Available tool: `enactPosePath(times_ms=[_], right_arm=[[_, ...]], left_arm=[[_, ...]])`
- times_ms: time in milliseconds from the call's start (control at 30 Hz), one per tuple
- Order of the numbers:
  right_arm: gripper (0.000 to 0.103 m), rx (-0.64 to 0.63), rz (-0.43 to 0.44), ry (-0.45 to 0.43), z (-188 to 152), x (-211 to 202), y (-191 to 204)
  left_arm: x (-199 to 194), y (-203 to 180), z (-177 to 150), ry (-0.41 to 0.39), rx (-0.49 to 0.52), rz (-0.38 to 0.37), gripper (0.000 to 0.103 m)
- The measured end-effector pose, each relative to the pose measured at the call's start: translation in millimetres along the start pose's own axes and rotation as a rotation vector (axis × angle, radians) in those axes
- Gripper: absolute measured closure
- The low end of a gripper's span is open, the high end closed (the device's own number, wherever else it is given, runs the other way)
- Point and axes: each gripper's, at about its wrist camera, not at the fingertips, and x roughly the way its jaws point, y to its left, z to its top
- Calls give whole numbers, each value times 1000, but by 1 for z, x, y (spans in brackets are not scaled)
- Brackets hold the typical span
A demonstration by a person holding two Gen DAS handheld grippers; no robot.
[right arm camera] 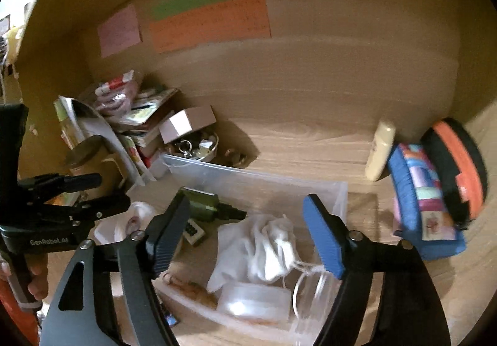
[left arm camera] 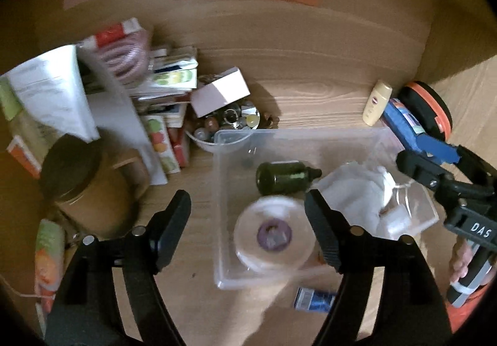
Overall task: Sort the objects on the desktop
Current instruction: 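Open the left tool to drop the bottle while the right tool releases the bag into the box, then move both tools back toward the pink container and red pouch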
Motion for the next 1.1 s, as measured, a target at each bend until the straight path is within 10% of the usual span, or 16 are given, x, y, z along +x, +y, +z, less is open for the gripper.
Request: enactPosePath(times_ms=[1100], right_arm=[[20,27,2,96,-154,-83,76]], left_arm=[[-89,5,-161,-33,-48,-44,7]])
